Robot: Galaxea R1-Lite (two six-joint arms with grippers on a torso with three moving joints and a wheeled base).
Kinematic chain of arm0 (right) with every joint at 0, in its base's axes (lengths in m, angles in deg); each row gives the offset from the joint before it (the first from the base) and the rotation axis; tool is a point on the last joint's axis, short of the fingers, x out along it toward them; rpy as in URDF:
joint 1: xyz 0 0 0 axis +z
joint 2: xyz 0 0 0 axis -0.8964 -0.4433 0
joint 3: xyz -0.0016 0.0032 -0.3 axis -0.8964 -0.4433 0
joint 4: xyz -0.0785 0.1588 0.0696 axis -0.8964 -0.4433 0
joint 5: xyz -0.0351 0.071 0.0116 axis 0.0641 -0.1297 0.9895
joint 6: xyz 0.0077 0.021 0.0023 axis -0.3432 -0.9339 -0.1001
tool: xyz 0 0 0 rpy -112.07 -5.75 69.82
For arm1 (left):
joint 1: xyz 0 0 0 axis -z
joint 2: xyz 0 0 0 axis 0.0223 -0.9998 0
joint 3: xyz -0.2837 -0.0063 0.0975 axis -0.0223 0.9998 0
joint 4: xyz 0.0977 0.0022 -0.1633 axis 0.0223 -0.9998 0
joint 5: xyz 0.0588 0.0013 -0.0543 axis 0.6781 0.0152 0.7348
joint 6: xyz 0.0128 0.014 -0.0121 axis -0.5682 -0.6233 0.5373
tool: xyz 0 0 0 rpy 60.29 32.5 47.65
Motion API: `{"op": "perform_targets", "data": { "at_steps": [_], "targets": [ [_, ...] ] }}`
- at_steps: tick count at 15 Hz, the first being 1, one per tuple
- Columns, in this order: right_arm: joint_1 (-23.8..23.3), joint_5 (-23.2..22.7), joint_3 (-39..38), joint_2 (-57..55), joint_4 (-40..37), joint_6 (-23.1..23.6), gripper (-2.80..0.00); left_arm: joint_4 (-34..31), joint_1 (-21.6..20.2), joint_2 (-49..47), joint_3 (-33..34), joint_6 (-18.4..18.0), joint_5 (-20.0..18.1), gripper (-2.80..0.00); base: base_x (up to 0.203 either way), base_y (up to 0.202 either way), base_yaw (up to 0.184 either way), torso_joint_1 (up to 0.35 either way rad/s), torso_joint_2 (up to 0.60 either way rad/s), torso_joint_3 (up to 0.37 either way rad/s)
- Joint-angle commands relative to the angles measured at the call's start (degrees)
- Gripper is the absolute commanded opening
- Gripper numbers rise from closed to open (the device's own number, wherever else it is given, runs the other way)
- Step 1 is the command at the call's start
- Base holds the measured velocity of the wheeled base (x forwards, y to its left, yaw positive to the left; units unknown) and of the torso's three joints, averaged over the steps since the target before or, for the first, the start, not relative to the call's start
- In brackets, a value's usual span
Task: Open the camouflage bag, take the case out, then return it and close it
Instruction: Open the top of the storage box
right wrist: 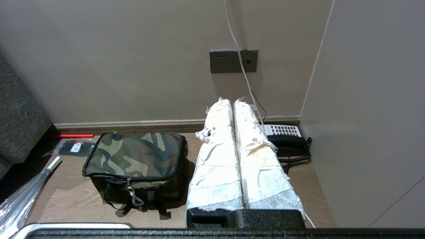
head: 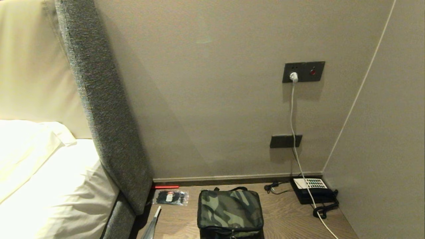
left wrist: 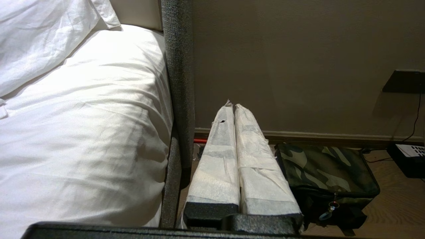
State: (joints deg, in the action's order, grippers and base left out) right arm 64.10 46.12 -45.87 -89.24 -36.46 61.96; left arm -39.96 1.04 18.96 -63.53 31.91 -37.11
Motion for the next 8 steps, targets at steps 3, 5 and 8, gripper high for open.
{"op": "perform_targets", "data": {
  "at_steps": [3,5,8],
  "targets": [
    [0.0,0.0,0.0,0.1,0.0,0.0,-2.8,0.0,0.0,0.0,0.2,0.0,0.0,-2.8,0.0,0.0,0.0,0.0,0.0,0.0],
    [0.0,0.0,0.0,0.1,0.0,0.0,-2.8,0.0,0.0,0.0,0.2,-0.1,0.0,-2.8,0.0,0.0,0.0,0.0,0.0,0.0],
    [0.0,0.0,0.0,0.1,0.0,0.0,-2.8,0.0,0.0,0.0,0.2,-0.3,-0.1,-2.8,0.0,0.0,0.0,0.0,0.0,0.0]
  ]
}}
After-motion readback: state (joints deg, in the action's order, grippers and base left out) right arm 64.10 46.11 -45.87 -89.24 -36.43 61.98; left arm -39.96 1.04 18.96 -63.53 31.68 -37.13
